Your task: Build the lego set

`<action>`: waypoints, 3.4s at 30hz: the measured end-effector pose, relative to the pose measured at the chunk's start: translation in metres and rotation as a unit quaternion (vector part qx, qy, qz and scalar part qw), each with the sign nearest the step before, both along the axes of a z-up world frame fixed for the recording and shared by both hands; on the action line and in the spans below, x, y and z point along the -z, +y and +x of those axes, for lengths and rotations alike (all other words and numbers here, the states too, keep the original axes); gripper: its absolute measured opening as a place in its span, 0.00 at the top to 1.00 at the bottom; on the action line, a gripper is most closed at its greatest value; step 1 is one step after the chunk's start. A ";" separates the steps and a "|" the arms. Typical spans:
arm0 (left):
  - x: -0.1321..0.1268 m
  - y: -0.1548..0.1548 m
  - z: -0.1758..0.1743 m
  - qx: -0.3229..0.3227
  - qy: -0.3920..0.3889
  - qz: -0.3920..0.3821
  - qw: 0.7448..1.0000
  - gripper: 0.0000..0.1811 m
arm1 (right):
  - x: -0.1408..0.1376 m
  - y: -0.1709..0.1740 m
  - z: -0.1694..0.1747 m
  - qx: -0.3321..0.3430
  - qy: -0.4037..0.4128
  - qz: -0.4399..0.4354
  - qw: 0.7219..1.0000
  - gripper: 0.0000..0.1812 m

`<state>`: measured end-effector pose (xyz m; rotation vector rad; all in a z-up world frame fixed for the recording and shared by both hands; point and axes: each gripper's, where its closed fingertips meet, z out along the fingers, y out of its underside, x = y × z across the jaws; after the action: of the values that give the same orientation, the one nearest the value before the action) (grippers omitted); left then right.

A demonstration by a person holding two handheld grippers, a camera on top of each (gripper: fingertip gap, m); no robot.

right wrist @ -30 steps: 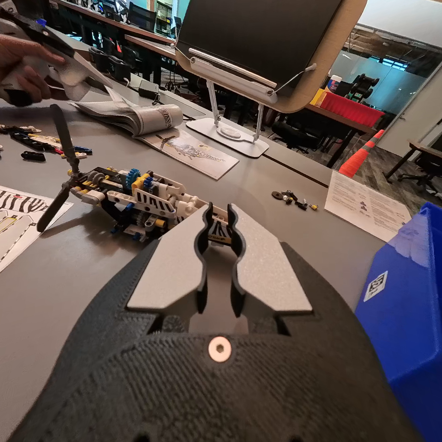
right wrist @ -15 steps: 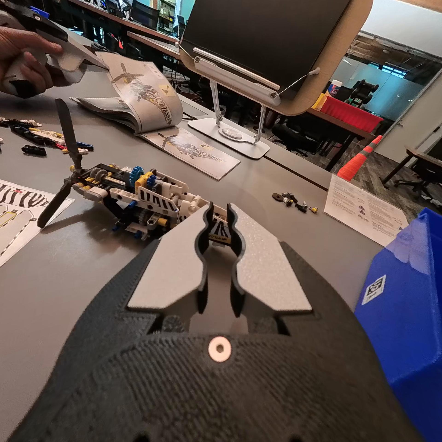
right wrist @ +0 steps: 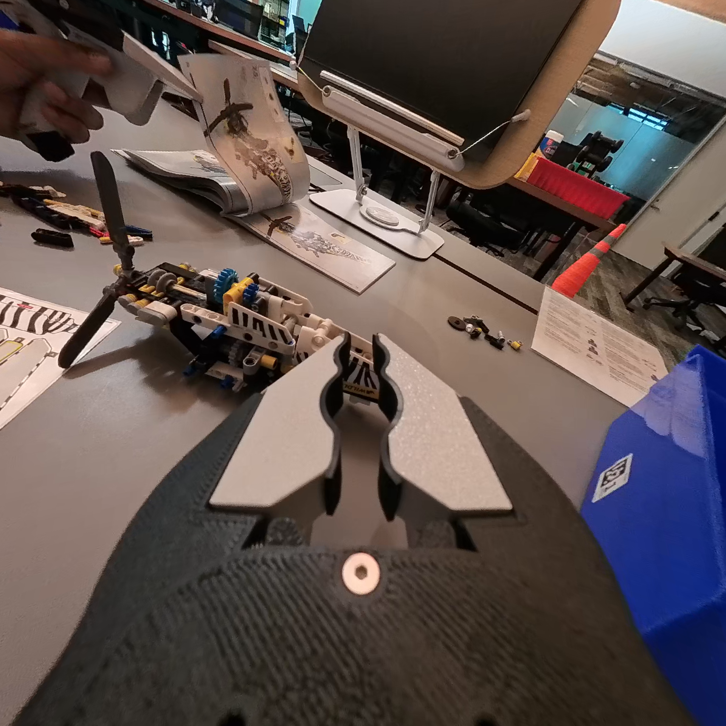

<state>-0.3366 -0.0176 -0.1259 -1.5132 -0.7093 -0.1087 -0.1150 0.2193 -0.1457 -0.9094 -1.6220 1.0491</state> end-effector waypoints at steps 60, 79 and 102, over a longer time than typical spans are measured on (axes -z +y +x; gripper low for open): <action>0.102 -0.075 -0.034 -0.152 -0.022 -0.399 0.904 0.91 | 0.004 -0.006 -0.001 0.001 0.008 0.050 0.999 0.97; 0.103 -0.081 -0.033 -0.149 -0.011 -0.420 0.895 0.95 | 0.005 -0.007 -0.001 0.003 0.012 0.070 0.997 0.97; 0.103 -0.085 -0.007 -0.055 -0.068 -0.385 0.919 1.00 | 0.003 -0.006 -0.001 0.006 0.023 0.077 0.997 0.99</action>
<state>-0.3433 -0.1029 -0.2286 -2.2257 -1.0155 0.1777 -0.1159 0.2133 -0.1490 -0.7851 -1.6340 0.9160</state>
